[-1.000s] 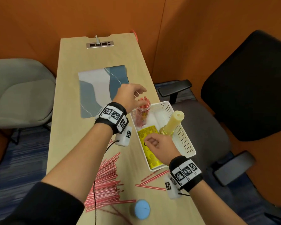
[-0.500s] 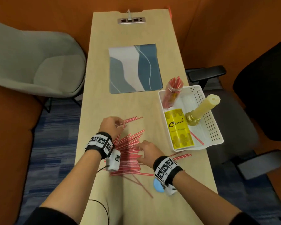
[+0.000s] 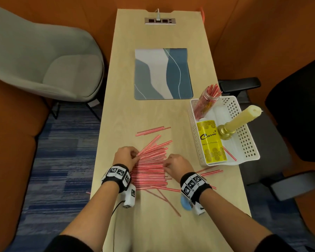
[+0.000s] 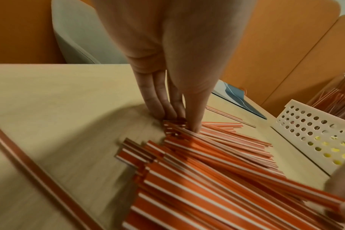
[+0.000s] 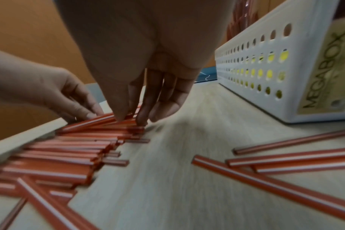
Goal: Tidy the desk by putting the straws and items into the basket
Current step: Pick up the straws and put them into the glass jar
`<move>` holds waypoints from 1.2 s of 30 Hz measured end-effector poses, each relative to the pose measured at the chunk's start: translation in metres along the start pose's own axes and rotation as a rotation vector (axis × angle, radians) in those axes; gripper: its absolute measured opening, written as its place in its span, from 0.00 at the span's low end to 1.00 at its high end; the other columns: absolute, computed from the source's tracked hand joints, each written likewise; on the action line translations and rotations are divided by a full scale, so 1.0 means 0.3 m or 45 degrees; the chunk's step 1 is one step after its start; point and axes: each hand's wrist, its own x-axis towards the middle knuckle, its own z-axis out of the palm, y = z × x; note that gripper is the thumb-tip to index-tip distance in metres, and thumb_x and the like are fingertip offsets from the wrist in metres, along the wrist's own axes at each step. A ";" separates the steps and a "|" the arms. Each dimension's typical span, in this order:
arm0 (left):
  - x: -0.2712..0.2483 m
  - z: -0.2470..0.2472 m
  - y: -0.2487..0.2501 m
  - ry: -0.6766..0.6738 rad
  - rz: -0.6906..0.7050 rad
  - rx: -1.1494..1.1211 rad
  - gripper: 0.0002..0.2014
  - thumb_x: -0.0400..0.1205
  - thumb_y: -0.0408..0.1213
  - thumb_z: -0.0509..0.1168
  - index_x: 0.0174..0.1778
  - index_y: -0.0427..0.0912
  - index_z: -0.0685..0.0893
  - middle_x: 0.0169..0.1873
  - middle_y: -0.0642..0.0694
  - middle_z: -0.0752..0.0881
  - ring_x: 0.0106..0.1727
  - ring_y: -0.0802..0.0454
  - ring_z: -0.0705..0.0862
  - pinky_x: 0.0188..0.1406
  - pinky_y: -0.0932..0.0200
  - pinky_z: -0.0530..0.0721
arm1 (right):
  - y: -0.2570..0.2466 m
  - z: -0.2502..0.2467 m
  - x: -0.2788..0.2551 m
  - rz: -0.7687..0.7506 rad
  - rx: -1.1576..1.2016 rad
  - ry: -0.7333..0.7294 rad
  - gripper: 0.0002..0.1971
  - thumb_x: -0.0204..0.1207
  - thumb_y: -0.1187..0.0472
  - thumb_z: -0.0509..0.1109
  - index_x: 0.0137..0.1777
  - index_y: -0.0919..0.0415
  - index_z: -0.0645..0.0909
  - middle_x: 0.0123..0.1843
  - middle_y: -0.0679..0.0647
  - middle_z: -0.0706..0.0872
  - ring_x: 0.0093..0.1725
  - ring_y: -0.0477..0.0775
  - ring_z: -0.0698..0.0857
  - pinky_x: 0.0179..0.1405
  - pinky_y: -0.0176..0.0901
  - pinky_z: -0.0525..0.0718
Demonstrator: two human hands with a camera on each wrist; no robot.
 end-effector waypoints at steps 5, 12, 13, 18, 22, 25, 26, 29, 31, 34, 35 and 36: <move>-0.001 -0.003 -0.008 0.016 0.019 -0.024 0.02 0.75 0.38 0.77 0.42 0.48 0.93 0.36 0.54 0.90 0.38 0.57 0.86 0.48 0.57 0.88 | 0.024 -0.058 -0.026 0.117 0.331 -0.014 0.04 0.73 0.57 0.79 0.46 0.55 0.91 0.38 0.46 0.90 0.35 0.37 0.83 0.42 0.29 0.81; -0.014 -0.042 0.012 0.041 0.066 -0.073 0.08 0.77 0.35 0.76 0.51 0.46 0.93 0.38 0.53 0.89 0.39 0.57 0.85 0.48 0.64 0.83 | 0.028 -0.127 -0.075 0.199 0.829 0.062 0.05 0.68 0.63 0.83 0.42 0.55 0.92 0.37 0.47 0.91 0.36 0.39 0.86 0.41 0.28 0.83; -0.016 -0.050 0.020 0.051 0.073 -0.103 0.09 0.76 0.34 0.77 0.52 0.45 0.92 0.37 0.54 0.88 0.38 0.58 0.85 0.48 0.64 0.85 | 0.028 -0.137 -0.083 0.193 0.865 0.079 0.04 0.69 0.62 0.83 0.43 0.54 0.92 0.39 0.48 0.92 0.38 0.41 0.87 0.43 0.29 0.83; -0.025 -0.118 0.089 0.099 0.161 -0.206 0.05 0.73 0.36 0.79 0.43 0.48 0.93 0.34 0.57 0.88 0.38 0.62 0.86 0.48 0.60 0.89 | 0.025 -0.179 -0.107 0.182 0.988 0.188 0.05 0.67 0.61 0.84 0.40 0.52 0.91 0.41 0.49 0.93 0.43 0.51 0.91 0.49 0.41 0.89; -0.029 -0.166 0.177 0.145 0.336 -0.306 0.07 0.75 0.32 0.77 0.46 0.48 0.92 0.34 0.55 0.89 0.38 0.60 0.88 0.47 0.60 0.89 | 0.018 -0.203 -0.112 0.197 1.007 0.261 0.08 0.64 0.63 0.86 0.38 0.56 0.89 0.36 0.51 0.91 0.37 0.48 0.90 0.43 0.38 0.88; -0.030 -0.208 0.264 0.210 0.471 -0.368 0.08 0.75 0.33 0.77 0.48 0.48 0.92 0.34 0.56 0.89 0.38 0.60 0.88 0.46 0.62 0.88 | 0.014 -0.208 -0.102 0.210 0.998 0.324 0.11 0.61 0.62 0.88 0.40 0.59 0.89 0.31 0.49 0.88 0.31 0.43 0.83 0.38 0.33 0.85; -0.029 -0.223 0.299 0.226 0.509 -0.390 0.08 0.75 0.33 0.77 0.49 0.48 0.92 0.34 0.55 0.89 0.38 0.60 0.88 0.46 0.62 0.88 | 0.017 -0.207 -0.097 0.215 1.003 0.337 0.12 0.61 0.62 0.88 0.40 0.59 0.89 0.31 0.50 0.87 0.30 0.42 0.82 0.37 0.33 0.84; -0.012 -0.277 0.418 0.258 0.622 -0.445 0.08 0.75 0.33 0.77 0.49 0.45 0.92 0.35 0.53 0.90 0.38 0.59 0.89 0.46 0.63 0.89 | 0.027 -0.205 -0.086 0.218 0.951 0.323 0.11 0.60 0.59 0.88 0.37 0.55 0.88 0.30 0.49 0.87 0.29 0.40 0.80 0.36 0.34 0.84; 0.007 -0.319 0.508 0.281 0.701 -0.457 0.07 0.75 0.33 0.78 0.48 0.44 0.92 0.35 0.52 0.91 0.38 0.59 0.89 0.46 0.64 0.89 | 0.030 -0.213 -0.085 0.202 0.906 0.288 0.11 0.60 0.57 0.88 0.35 0.51 0.87 0.30 0.48 0.87 0.28 0.39 0.80 0.35 0.33 0.83; 0.051 -0.388 0.653 0.290 0.829 -0.484 0.08 0.75 0.32 0.78 0.49 0.43 0.92 0.37 0.50 0.91 0.39 0.58 0.89 0.46 0.65 0.88 | 0.029 -0.286 -0.082 0.155 0.891 0.326 0.09 0.64 0.58 0.87 0.35 0.50 0.88 0.30 0.47 0.86 0.29 0.40 0.80 0.35 0.31 0.80; 0.070 -0.409 0.705 0.290 0.869 -0.492 0.08 0.75 0.32 0.78 0.50 0.42 0.91 0.37 0.50 0.91 0.39 0.57 0.89 0.46 0.65 0.88 | 0.032 -0.336 -0.079 0.129 0.887 0.372 0.07 0.66 0.59 0.85 0.37 0.52 0.89 0.31 0.46 0.87 0.30 0.40 0.80 0.35 0.31 0.80; 0.090 -0.426 0.758 0.292 0.911 -0.494 0.09 0.75 0.31 0.78 0.50 0.41 0.91 0.37 0.49 0.91 0.39 0.57 0.89 0.45 0.66 0.88 | 0.037 -0.397 -0.075 0.105 0.881 0.432 0.05 0.68 0.60 0.84 0.39 0.54 0.90 0.32 0.47 0.88 0.31 0.41 0.82 0.36 0.32 0.81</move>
